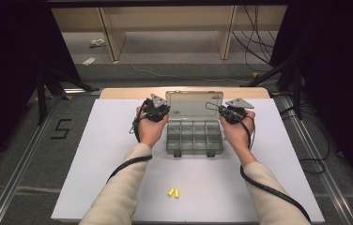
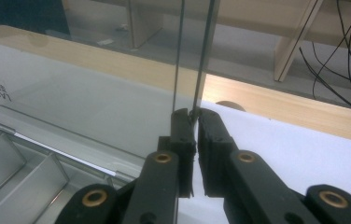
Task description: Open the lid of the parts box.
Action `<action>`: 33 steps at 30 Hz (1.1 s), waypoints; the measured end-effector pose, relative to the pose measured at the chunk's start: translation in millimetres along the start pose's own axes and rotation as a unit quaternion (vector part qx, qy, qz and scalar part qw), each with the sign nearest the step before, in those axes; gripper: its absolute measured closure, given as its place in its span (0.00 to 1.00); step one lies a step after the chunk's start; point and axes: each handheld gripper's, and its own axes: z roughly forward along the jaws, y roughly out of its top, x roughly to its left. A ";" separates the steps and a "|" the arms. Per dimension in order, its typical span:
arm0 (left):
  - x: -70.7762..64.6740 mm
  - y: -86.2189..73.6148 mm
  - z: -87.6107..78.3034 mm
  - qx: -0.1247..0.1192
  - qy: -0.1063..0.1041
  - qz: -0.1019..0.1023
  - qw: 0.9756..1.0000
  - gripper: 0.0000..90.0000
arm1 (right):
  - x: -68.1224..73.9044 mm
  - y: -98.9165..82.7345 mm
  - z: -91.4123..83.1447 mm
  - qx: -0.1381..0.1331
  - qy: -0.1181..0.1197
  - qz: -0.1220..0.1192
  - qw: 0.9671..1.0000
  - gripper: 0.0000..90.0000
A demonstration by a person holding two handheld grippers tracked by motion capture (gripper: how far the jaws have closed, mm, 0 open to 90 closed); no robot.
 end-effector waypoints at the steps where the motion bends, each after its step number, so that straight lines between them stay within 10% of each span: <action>1: -0.3 -0.4 0.6 0.001 0.000 -0.002 1.000 0.92 | -0.2 -0.2 0.2 0.003 0.000 0.000 1.000 0.95; 33: 0.9 -11.5 17.4 0.036 0.002 -0.007 0.999 0.91 | -1.8 -9.7 13.6 0.036 0.002 0.000 0.999 0.95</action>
